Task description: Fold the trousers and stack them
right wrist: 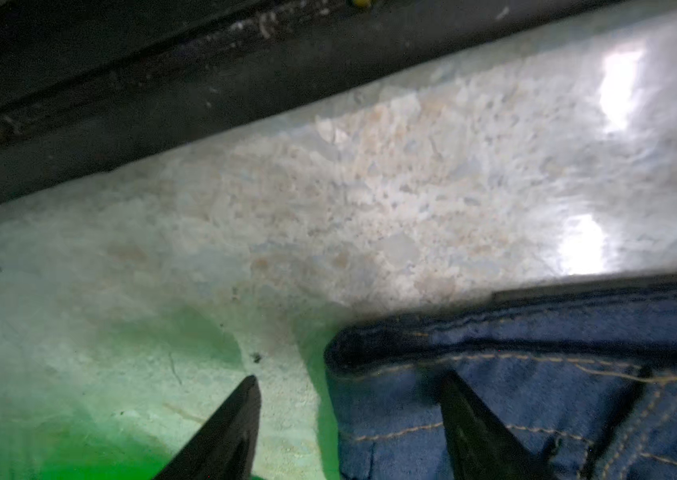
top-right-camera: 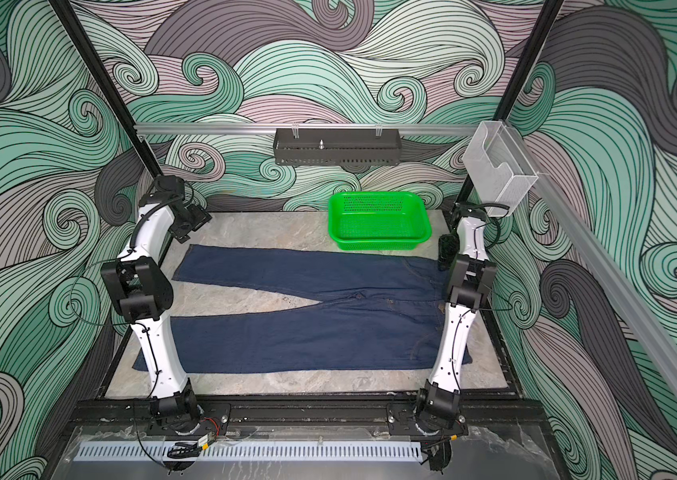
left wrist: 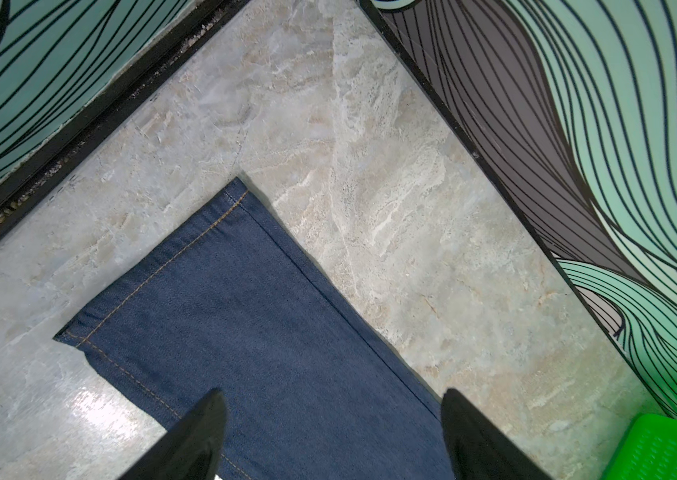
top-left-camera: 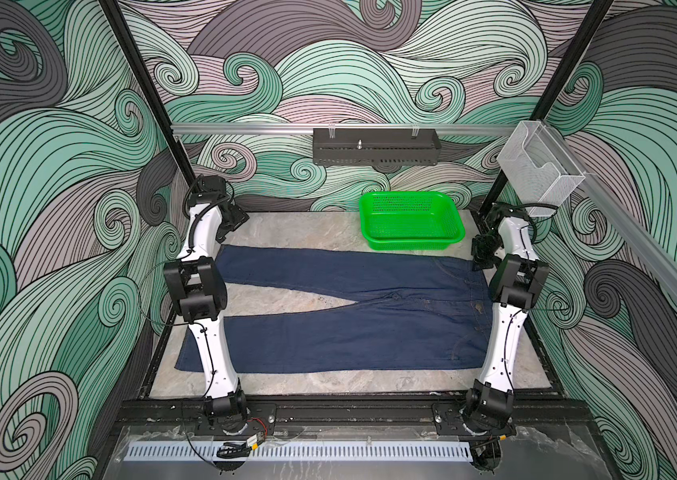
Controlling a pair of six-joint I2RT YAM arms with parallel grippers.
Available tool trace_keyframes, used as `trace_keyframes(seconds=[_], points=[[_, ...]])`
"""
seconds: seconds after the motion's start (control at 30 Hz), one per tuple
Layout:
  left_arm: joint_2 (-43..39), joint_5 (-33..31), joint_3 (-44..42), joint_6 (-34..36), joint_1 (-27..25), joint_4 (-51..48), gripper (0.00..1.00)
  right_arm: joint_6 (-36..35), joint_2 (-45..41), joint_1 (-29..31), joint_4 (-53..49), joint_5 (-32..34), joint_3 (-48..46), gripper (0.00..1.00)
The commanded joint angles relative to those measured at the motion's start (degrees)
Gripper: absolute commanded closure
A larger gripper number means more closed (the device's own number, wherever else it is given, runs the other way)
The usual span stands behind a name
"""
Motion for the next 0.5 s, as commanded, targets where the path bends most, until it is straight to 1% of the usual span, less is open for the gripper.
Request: trace_keyframes(seconds=[0.0,0.2,0.27,0.4,0.47], points=[[-1.89,-2.23,2.01,0.71,-0.25,-2.32,0.16,0.72,2.41,-0.67,-2.56,1.86,-0.51,0.41],[-3.07,-4.36,1.46,1.53,-0.16,-2.12,0.16,-0.54,0.79,-0.99,-2.65,1.95,-2.05,0.75],[-3.5,-4.64,0.6,1.8,-0.16,-1.27,0.16,-1.53,0.09,-0.94,-2.65,1.5,-1.22,0.84],[-4.1,-3.92,-0.98,2.64,-0.13,0.2,0.16,-4.09,-2.24,-0.62,-2.56,-0.43,0.45,0.95],[-3.8,-2.88,-0.58,3.04,-0.03,-0.29,0.16,-5.97,-4.44,-0.18,-2.49,-1.56,-0.23,0.98]])
